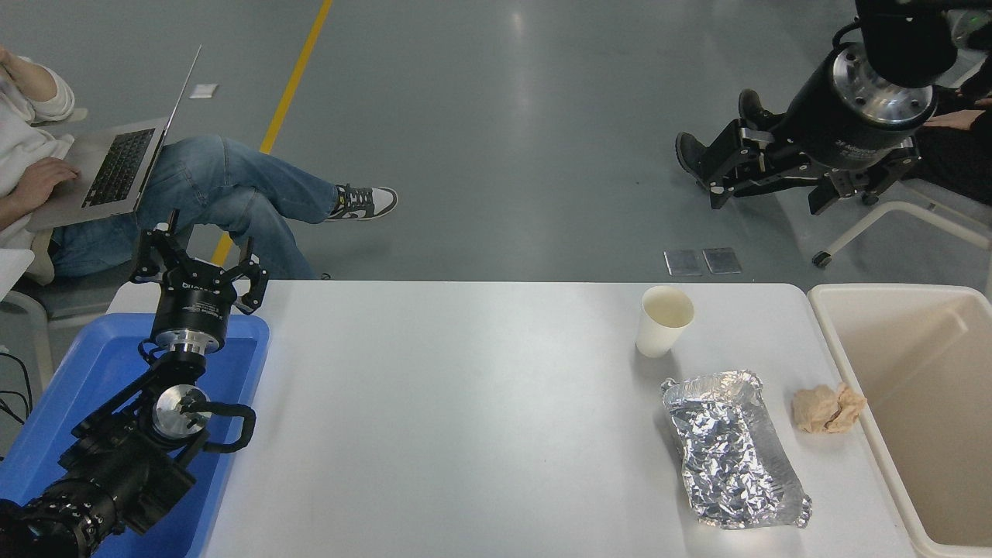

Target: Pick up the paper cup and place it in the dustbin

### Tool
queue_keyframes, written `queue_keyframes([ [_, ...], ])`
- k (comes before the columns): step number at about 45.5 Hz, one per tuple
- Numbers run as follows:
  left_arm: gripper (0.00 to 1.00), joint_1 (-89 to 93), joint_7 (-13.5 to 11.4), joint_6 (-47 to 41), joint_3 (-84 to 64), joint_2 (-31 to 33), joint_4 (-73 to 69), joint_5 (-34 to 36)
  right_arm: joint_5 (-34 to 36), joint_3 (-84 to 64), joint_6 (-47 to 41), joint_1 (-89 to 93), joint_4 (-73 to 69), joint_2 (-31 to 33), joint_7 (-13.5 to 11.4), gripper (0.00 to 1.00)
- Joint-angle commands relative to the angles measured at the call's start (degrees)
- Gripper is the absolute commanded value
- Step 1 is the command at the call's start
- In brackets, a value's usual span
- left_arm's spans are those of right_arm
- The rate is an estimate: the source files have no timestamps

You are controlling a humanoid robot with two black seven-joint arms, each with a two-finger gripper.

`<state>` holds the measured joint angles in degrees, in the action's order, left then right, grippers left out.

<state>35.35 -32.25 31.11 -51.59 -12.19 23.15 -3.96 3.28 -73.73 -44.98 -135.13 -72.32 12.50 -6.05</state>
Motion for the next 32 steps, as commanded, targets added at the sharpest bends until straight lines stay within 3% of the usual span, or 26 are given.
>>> queue_keyframes([
  [1, 0.99, 0.1, 0.0, 0.0, 0.0, 0.1, 0.0, 0.0, -0.1, 3.4, 0.0, 5.2, 1.4, 0.5, 0.1, 1.00],
  [17, 0.99, 0.1, 0.0, 0.0, 0.0, 0.0, 0.1, -0.1, -1.6, 8.7, 27.7, 26.6, 5.3, -0.1, 0.1, 1.00],
  [22, 0.99, 0.1, 0.0, 0.0, 0.0, 0.0, 0.1, -0.1, -6.0, 9.0, 29.2, 33.3, 12.4, -1.7, 0.0, 1.00],
  [32, 0.99, 0.0, 0.0, 0.0, -0.1, 0.0, 0.0, -0.1, -6.0, 13.7, 29.7, 46.4, 25.6, -4.9, 0.0, 1.00],
])
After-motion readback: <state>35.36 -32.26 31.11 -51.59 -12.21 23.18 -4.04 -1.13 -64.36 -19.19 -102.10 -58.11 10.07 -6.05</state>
